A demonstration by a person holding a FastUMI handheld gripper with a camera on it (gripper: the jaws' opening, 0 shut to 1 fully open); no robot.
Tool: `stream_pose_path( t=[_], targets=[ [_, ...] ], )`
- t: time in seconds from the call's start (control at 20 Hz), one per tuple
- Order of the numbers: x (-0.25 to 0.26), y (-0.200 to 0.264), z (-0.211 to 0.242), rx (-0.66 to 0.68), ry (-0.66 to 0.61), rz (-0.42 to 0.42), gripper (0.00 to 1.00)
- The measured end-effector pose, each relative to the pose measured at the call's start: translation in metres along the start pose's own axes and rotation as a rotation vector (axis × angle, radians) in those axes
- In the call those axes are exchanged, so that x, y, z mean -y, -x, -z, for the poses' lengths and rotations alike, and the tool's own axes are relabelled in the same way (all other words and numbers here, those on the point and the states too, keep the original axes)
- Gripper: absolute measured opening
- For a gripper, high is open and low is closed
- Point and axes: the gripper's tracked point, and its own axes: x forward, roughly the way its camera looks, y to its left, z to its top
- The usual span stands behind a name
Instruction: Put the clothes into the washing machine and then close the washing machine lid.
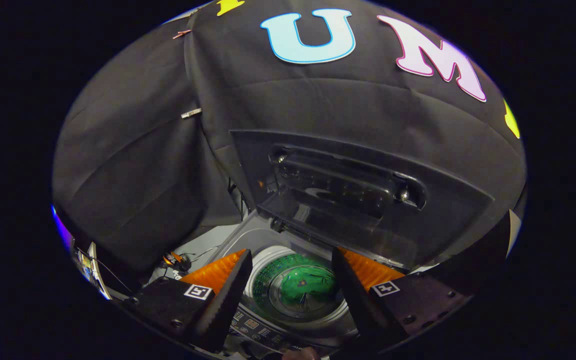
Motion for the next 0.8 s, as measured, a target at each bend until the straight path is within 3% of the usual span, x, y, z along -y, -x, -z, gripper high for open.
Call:
stream_pose_path(
  t=[0.5,0.8],
  targets=[
    [-0.022,0.035,-0.068,0.303,0.064,-0.093,0.99],
    [0.002,0.055,-0.111,0.516,0.074,0.012,0.99]
  ],
)
